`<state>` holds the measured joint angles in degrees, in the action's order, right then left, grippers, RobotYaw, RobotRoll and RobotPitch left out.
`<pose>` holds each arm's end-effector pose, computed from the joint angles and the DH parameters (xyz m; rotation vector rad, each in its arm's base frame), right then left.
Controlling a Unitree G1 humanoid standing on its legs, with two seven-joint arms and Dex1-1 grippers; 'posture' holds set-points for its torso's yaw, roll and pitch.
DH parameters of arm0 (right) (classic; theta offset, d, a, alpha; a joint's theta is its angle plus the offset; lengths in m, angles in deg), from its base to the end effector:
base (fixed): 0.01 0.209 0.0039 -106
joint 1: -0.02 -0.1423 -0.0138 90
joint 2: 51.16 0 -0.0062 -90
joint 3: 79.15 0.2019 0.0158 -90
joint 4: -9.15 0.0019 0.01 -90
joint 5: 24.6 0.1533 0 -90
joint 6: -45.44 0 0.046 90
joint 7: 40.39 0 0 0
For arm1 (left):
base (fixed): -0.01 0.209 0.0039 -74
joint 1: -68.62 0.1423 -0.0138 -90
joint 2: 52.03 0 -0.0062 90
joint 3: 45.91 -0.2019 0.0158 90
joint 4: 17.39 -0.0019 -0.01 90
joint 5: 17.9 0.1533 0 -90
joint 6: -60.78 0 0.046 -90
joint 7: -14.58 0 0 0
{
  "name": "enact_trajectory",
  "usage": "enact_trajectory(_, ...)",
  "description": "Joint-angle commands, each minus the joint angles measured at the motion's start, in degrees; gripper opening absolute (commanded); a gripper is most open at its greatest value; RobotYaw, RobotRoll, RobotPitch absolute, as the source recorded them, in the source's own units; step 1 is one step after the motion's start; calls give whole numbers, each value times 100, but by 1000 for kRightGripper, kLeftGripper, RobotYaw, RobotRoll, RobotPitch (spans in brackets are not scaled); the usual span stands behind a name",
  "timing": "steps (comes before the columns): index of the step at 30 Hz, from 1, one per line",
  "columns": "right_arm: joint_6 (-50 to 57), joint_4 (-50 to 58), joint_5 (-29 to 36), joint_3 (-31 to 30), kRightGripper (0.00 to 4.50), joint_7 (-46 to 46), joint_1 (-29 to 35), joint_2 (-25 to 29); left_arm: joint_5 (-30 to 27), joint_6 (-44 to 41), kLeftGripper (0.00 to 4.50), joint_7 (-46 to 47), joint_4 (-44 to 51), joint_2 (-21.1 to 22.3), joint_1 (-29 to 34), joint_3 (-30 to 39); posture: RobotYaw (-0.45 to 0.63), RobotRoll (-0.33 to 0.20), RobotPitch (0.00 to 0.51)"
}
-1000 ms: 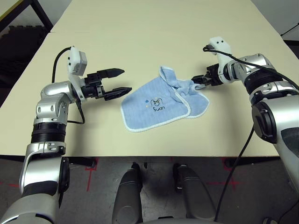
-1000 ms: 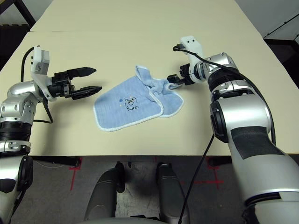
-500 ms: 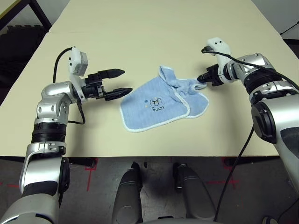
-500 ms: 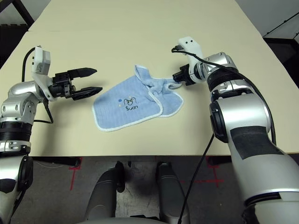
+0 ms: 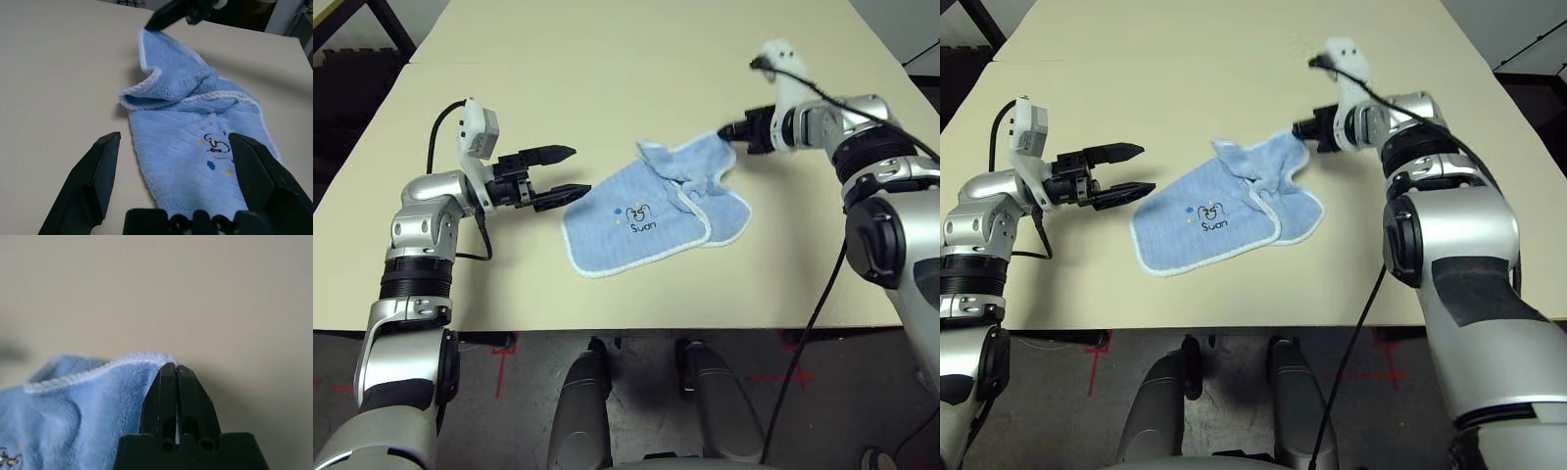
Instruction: Fold the towel and set it aside.
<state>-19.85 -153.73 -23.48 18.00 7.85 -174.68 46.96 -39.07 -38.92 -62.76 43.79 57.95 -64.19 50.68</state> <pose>0.4112 -0.2013 0.2742 -0.0420 0.2342 0.6767 0.3394 0.2897 0.1916 0.2047 -0.0705 -1.1379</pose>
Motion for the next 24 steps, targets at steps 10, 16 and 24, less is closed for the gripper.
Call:
enact_trajectory(10,-2576,968,598,309,33,944,1065,93,-85,-132,4500,823,29,-411,-69,82,-65,0,238)
enact_trajectory(16,-2898,1191,976,497,33,636,789,-364,-150,-257,4500,1098,107,-633,-146,122,-65,0,216)
enact_trajectory(24,-3502,628,1303,961,33,-519,-490,-756,-142,-152,4500,1199,133,-726,-35,101,-54,0,202)
